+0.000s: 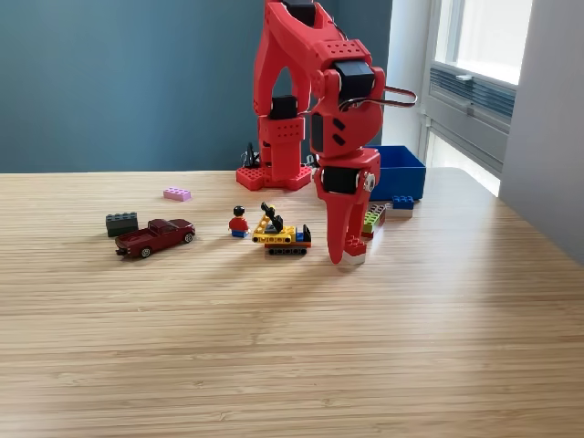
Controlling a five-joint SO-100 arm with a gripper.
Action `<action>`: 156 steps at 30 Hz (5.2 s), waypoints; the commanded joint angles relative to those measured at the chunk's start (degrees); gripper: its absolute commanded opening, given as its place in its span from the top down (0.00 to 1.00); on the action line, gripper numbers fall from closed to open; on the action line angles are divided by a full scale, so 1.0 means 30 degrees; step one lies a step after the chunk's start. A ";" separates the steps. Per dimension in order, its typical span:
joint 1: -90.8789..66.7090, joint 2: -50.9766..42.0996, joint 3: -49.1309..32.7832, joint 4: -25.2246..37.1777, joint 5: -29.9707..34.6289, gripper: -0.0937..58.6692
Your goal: Grasp a lego block and put it in the bin.
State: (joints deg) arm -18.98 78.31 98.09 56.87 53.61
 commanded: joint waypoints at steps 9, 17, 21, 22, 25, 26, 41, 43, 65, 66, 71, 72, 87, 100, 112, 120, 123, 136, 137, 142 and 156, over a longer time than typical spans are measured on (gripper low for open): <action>0.0908 0.0322 -0.1201 -0.0088 0.0234 1.00; 0.0791 0.0586 -0.2197 0.0352 -0.2256 1.00; 0.0674 0.0586 -0.4014 0.2080 -0.4336 1.00; 0.0615 0.0586 -0.4629 0.2637 -0.4922 1.00; 0.0439 0.0615 -0.6299 0.4102 -0.6709 1.00; 0.0322 0.0615 -0.6885 0.4658 -0.7295 1.00; -0.6563 0.0527 -1.1748 1.2715 -1.2920 1.00; -0.7881 0.0527 -1.1631 1.2832 -1.2744 1.00; -1.7842 0.0645 -0.7852 1.4502 -1.1045 1.00; -1.7842 0.0645 -0.7500 1.4561 -1.1191 1.00; -1.7842 0.0645 -0.5947 1.4912 -1.2041 1.00; -1.7842 0.0674 -0.5625 1.4912 -1.2246 1.00; -1.7930 0.0674 -0.4922 1.5029 -1.4561 0.50; -1.7783 0.0674 -1.1807 1.5117 -1.3418 0.82; -1.4443 0.0674 -1.7637 1.5088 -1.0547 1.00; -1.0459 0.0527 -1.7168 1.5059 -1.0020 1.00; -0.8408 0.0439 -1.7021 1.5059 -0.9697 1.00; -0.2197 0.0381 -1.6934 1.4531 -1.0283 1.00; -0.2021 0.0381 -1.6934 1.4473 -1.0371 1.00; -0.1465 0.0352 -1.6904 1.4443 -1.0723 1.00; -0.0322 0.0352 -1.6641 1.3740 -1.1309 1.00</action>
State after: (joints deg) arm -20.92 78.31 48.43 99.05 20.57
